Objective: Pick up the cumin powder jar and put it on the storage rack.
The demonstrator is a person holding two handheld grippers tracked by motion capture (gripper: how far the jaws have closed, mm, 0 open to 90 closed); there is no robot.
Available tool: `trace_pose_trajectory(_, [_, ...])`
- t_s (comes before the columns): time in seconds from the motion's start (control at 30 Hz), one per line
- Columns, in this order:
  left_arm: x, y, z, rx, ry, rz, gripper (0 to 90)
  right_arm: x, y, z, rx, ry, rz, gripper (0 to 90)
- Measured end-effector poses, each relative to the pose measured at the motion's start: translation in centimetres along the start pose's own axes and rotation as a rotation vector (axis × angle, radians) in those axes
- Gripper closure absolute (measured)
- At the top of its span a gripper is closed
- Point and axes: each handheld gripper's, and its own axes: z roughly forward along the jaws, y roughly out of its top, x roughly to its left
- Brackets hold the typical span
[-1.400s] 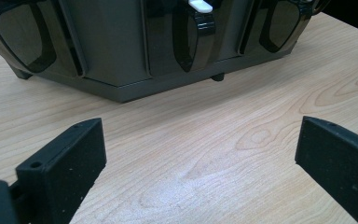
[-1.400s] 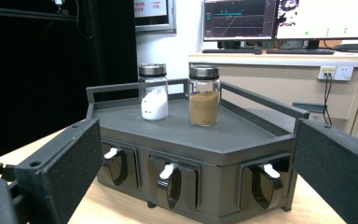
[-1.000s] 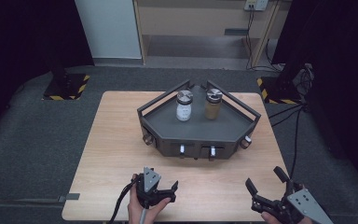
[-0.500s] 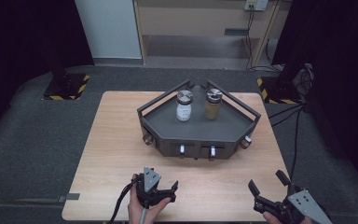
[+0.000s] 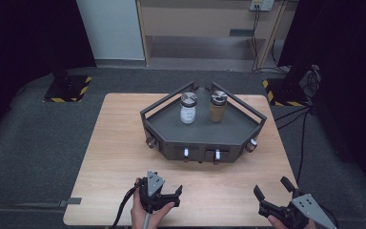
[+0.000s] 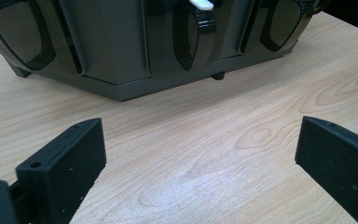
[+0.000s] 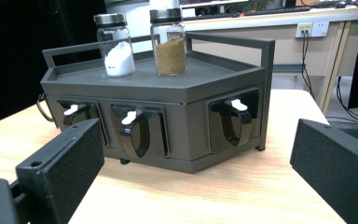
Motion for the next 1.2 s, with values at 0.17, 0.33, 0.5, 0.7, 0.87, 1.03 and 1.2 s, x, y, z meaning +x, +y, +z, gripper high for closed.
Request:
trace_pose_trajectory(0.17, [0.0, 0.0, 0.0, 0.001, 0.001, -0.001, 0.9, 0.0, -0.2, 0.2, 0.016, -0.002, -0.001, 2.9])
trace_pose_trajectory(0.33, [0.0, 0.0, 0.0, 0.001, 0.0, -0.001, 0.9, -0.1, -0.5, 0.5, 0.036, -0.008, 0.0, 3.0])
trace_pose_trajectory(0.5, [0.0, 0.0, 0.1, 0.004, -0.002, -0.001, 0.9, 0.0, -0.7, 0.7, 0.056, -0.015, 0.001, 3.1])
trace_pose_trajectory(0.7, [0.1, 0.0, 0.2, 0.006, -0.003, -0.002, 0.9, 0.2, -0.8, 0.9, 0.088, -0.03, -0.004, 3.2])
trace_pose_trajectory(0.87, [0.1, 0.0, 0.2, 0.006, -0.004, -0.002, 0.9, 0.4, -0.8, 1.1, 0.107, -0.032, -0.011, 3.3])
trace_pose_trajectory(1.03, [0.1, 0.0, 0.2, 0.007, -0.006, -0.003, 0.9, 0.4, -0.9, 1.2, 0.118, -0.035, -0.012, 3.3])
trace_pose_trajectory(1.2, [0.1, 0.0, 0.2, 0.005, -0.006, -0.004, 0.9, 0.3, -1.0, 1.3, 0.137, -0.046, -0.015, 3.4])
